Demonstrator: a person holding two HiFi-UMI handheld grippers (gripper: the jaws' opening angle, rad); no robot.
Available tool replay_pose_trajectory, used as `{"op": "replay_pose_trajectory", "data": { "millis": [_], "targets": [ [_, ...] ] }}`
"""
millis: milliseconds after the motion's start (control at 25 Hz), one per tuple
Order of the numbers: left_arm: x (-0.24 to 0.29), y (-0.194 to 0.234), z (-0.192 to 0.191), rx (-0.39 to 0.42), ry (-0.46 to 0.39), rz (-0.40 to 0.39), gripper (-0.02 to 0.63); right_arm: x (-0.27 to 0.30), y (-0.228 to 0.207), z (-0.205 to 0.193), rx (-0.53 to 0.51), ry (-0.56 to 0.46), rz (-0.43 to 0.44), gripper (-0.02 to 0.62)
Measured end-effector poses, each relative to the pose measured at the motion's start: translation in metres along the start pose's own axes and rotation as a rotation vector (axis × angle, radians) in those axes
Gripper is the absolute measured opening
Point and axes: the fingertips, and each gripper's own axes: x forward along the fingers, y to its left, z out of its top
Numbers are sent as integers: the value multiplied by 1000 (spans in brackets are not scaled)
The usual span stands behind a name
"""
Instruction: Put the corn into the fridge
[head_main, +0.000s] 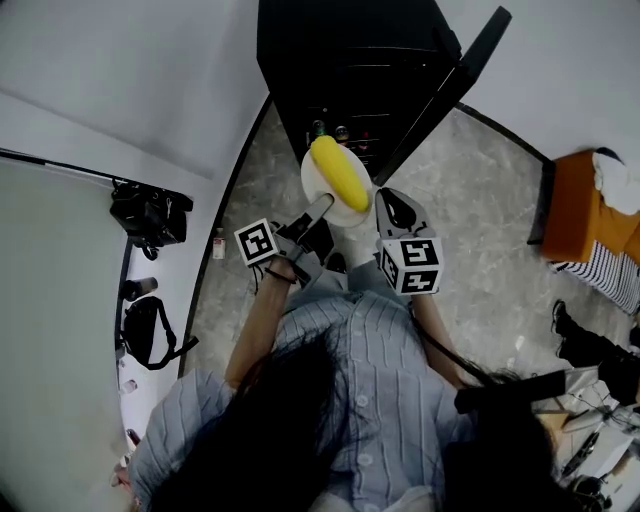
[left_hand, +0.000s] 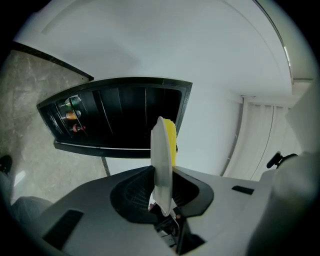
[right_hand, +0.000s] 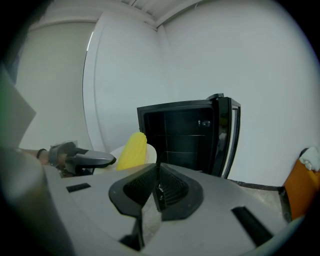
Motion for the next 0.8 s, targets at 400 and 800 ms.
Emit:
{"op": "replay_pose_trajectory", "data": {
  "millis": [400, 800],
  "targets": [
    [12, 25, 28, -14, -26, 39, 71, 10, -23, -11, 33, 42, -32, 30],
    [40, 73, 57, 11, -75, 108, 71, 57, -63, -32, 28, 77, 11, 29]
  ]
}}
